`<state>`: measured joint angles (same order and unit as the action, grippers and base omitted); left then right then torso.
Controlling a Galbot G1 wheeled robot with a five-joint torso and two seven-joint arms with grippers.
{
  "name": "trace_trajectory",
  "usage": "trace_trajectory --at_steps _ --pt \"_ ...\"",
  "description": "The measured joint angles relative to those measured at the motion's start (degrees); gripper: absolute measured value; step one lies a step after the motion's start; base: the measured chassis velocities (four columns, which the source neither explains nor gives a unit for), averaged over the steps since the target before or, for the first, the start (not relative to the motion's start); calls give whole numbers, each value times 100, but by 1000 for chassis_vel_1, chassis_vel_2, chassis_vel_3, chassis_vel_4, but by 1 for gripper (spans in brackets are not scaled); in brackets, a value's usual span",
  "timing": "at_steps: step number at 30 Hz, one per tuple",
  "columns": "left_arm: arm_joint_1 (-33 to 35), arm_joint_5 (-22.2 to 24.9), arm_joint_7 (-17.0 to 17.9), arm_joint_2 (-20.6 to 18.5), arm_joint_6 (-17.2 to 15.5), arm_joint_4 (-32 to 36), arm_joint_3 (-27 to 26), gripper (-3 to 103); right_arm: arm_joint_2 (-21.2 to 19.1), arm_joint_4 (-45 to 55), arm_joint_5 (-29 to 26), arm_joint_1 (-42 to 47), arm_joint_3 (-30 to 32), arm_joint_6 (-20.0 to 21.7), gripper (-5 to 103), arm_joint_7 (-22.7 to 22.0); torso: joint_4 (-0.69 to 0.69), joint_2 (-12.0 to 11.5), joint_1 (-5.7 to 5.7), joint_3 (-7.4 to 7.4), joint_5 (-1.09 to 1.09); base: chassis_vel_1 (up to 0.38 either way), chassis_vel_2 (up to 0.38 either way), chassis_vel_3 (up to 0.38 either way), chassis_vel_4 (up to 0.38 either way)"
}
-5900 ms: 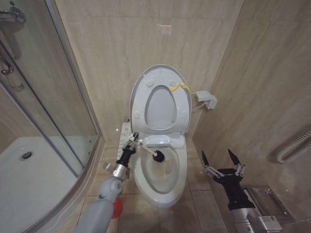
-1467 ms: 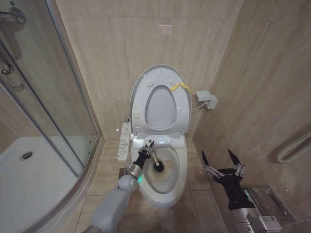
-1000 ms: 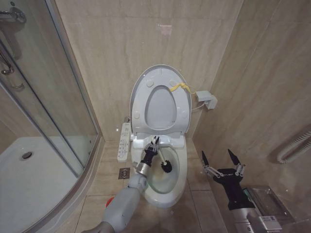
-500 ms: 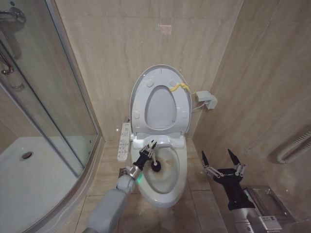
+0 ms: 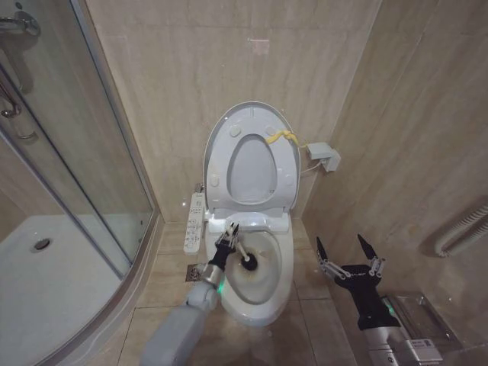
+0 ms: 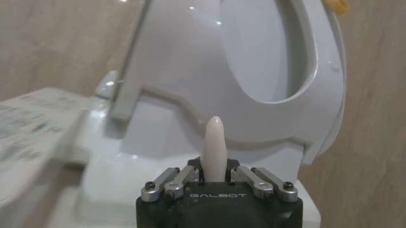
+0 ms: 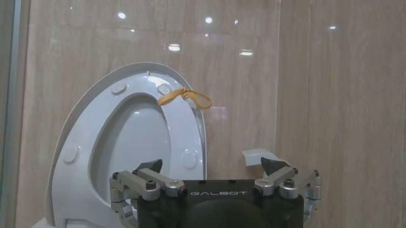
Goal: Open the toilet lid, clean the toilet bowl with a toilet brush, close the toilet lid, and flush.
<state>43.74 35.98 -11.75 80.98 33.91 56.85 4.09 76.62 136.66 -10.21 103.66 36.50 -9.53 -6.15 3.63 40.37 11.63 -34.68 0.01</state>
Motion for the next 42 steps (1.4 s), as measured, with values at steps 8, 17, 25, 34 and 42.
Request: trace_trajectory --at_steps 8,17,25,34,42 --pt "470 491 516 -374 -391 964 162 22 0 0 0 0 0 0 100 0 4 0 0 0 0 0 0 0 0" --pt "896 1139 1069 -526 -853 1935 267 22 0 0 0 0 0 0 100 0 4 0 0 0 -1 0 0 0 0" --pt "890 1890 1182 -97 -539 1908 146 22 0 0 0 0 0 0 100 0 3 0 0 0 0 0 0 0 0" --pt "542 1784 923 600 -239 1126 -39 22 0 0 0 0 0 0 100 0 3 0 0 0 1 0 0 0 0" --pt "436 942 462 609 -142 563 -6 22 0 0 0 0 0 0 100 0 3 0 0 0 0 0 0 0 0"
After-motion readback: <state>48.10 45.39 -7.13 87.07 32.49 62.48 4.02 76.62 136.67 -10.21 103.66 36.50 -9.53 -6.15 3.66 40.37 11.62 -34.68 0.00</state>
